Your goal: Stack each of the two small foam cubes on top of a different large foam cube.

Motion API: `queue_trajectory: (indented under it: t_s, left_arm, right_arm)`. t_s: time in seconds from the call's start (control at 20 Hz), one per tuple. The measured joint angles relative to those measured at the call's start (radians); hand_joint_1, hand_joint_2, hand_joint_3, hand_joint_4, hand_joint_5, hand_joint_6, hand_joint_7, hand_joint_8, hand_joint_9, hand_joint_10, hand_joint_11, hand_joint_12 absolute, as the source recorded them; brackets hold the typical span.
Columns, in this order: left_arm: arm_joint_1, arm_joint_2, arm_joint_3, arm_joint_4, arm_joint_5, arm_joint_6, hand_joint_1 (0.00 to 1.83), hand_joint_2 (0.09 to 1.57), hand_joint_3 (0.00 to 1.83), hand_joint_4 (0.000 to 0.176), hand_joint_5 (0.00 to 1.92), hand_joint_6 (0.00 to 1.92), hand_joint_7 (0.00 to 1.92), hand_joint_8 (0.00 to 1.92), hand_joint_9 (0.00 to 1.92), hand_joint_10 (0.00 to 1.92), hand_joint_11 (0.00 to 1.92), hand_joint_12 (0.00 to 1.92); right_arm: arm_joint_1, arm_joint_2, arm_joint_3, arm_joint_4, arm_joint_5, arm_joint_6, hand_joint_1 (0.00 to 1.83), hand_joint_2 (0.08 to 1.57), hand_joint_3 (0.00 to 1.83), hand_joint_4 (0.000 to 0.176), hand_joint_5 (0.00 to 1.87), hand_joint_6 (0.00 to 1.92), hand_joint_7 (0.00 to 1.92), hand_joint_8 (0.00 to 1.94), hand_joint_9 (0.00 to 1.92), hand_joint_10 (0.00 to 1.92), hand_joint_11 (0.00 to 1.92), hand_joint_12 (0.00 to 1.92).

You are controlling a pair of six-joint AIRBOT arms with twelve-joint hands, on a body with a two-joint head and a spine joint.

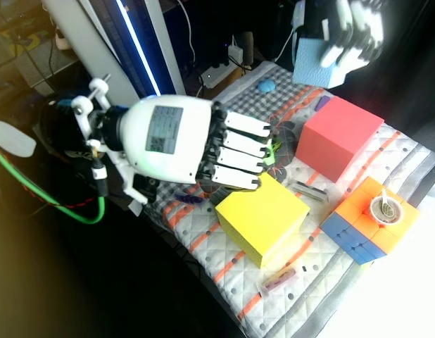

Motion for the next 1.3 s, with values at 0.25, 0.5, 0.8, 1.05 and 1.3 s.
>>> queue_trajectory:
  t_s: [0.25,0.5,0.8,1.05,1.3]
  left_arm:
    - [-0.019,-0.038,0.088,-0.101,0.047,0.004,1.3,1.25,0.0,0.0,0.2,1.19,0.69,1.48,0.72,1.74,0.84,1.92]
    - [0.004,-0.082,0.15,-0.191,0.088,0.005,1.26,1.17,0.0,0.014,0.19,1.41,0.11,1.06,0.26,1.42,0.12,1.86]
    - [0.054,-0.136,0.19,-0.288,0.12,0.066,1.17,1.2,0.0,0.0,0.1,0.97,0.09,0.89,0.2,1.56,0.24,1.92]
    - [0.058,-0.136,0.192,-0.317,0.127,0.083,0.64,1.08,0.0,0.119,0.0,0.01,0.0,0.0,0.0,0.03,0.0,0.57]
    - [0.062,-0.136,0.195,-0.325,0.103,0.084,0.51,0.92,0.0,0.176,0.0,0.0,0.0,0.0,0.0,0.0,0.0,0.0]
  right_arm:
    - [0.072,-0.029,0.072,0.089,-0.118,-0.002,1.05,1.38,0.01,0.0,0.55,1.74,0.5,1.67,0.3,1.81,0.29,1.92]
    - [0.066,-0.045,0.13,0.164,-0.183,-0.002,1.06,1.38,0.0,0.0,0.59,1.71,0.48,1.68,0.25,1.8,0.25,1.92]
    - [0.002,-0.064,0.149,0.21,-0.188,0.007,1.08,1.35,0.0,0.0,0.48,1.69,0.64,1.57,0.35,1.7,0.36,1.92]
    - [-0.016,-0.07,0.156,0.216,-0.203,0.007,0.97,1.18,0.0,0.0,0.0,0.2,0.01,0.1,0.0,0.74,0.0,1.83]
    - [0.004,-0.063,0.129,0.198,-0.225,0.0,0.7,1.08,0.0,0.053,0.0,0.0,0.0,0.0,0.0,0.02,0.0,1.59]
